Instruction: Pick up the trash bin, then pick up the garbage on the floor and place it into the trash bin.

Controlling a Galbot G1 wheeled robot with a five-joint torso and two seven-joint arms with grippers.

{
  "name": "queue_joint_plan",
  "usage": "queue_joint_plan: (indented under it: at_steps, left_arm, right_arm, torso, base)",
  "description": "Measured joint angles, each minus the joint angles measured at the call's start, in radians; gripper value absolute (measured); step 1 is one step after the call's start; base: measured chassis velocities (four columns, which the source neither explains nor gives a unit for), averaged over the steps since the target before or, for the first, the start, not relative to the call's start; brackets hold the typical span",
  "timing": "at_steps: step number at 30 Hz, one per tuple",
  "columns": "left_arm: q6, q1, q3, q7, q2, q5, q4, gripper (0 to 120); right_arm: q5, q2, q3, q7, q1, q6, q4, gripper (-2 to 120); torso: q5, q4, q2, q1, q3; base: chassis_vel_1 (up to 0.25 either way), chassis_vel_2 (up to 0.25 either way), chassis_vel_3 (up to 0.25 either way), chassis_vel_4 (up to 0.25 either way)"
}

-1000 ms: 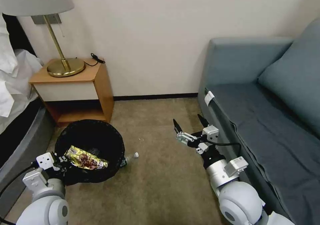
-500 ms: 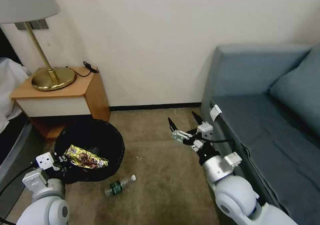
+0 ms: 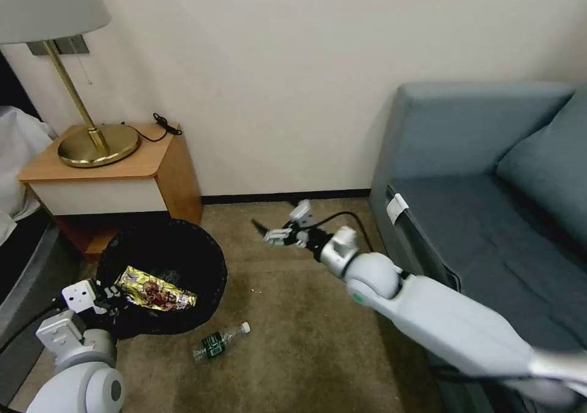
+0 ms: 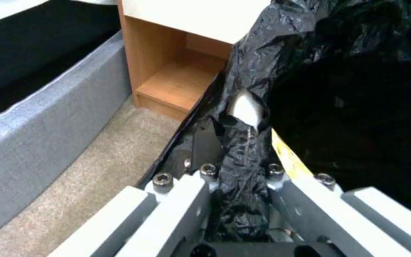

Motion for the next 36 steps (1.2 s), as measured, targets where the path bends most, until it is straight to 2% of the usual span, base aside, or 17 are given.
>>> queue_joint_plan:
  at_steps: [4,5,8,10,12,18,22,27,36]
  left_arm:
    - [-0.005,0.001,-0.006,-0.001,0.000,0.000,0.000,1]
    - [-0.005,0.001,-0.006,-0.001,0.000,0.000,0.000,1]
    - [-0.007,0.000,-0.005,-0.001,0.000,0.002,0.001,1]
    - [-0.008,-0.001,-0.004,-0.001,0.000,0.003,0.002,1]
    - [-0.012,-0.003,-0.003,-0.002,0.000,0.004,0.007,1]
    - [-0.021,-0.003,-0.007,-0.003,0.000,0.003,0.016,1]
    - [-0.027,0.003,-0.009,-0.003,0.000,0.003,0.017,1]
    - [-0.029,0.008,-0.010,-0.005,0.000,0.005,0.016,1]
    - [-0.037,0.014,-0.006,-0.005,0.000,0.014,0.013,1]
  right_arm:
    - [0.000,0.141,-0.266,-0.145,0.144,0.057,-0.254,100]
    - [0.000,0.141,-0.266,-0.145,0.144,0.057,-0.254,100]
    - [-0.003,0.255,-0.411,-0.254,0.196,0.107,-0.424,100]
    - [-0.001,0.280,-0.444,-0.286,0.201,0.121,-0.467,100]
    - [-0.002,0.334,-0.505,-0.371,0.198,0.160,-0.564,100]
    - [0.004,0.406,-0.568,-0.471,0.174,0.187,-0.673,100]
    - [-0.009,0.486,-0.595,-0.521,0.141,0.198,-0.782,100]
    - [-0.032,0.546,-0.595,-0.536,0.106,0.208,-0.849,100]
    - [-0.062,0.588,-0.571,-0.542,0.070,0.214,-0.913,100]
  torso:
    - [-0.0003,-0.0001,0.000,0.000,0.000]
    - [-0.0003,-0.0001,0.000,0.000,0.000]
    - [-0.0001,0.0001,0.000,0.000,0.000]
    - [-0.0001,0.0000,0.000,0.000,0.000]
    - [-0.0005,-0.0004,0.000,0.000,0.000]
    - [-0.0003,-0.0003,0.000,0.000,0.000]
    - [-0.0003,-0.0004,0.000,0.000,0.000]
    - [-0.0003,-0.0002,0.000,0.000,0.000]
    - [-0.0002,-0.0003,0.000,0.000,0.000]
  base:
    - [0.000,0.000,0.000,0.000]
    - [0.000,0.000,0.000,0.000]
    - [0.000,0.000,0.000,0.000]
    - [0.000,0.000,0.000,0.000]
    - [0.000,0.000,0.000,0.000]
    - [0.000,0.000,0.000,0.000]
    - [0.000,0.000,0.000,0.000]
    - [0.000,0.000,0.000,0.000]
    - [0.000,0.000,0.000,0.000]
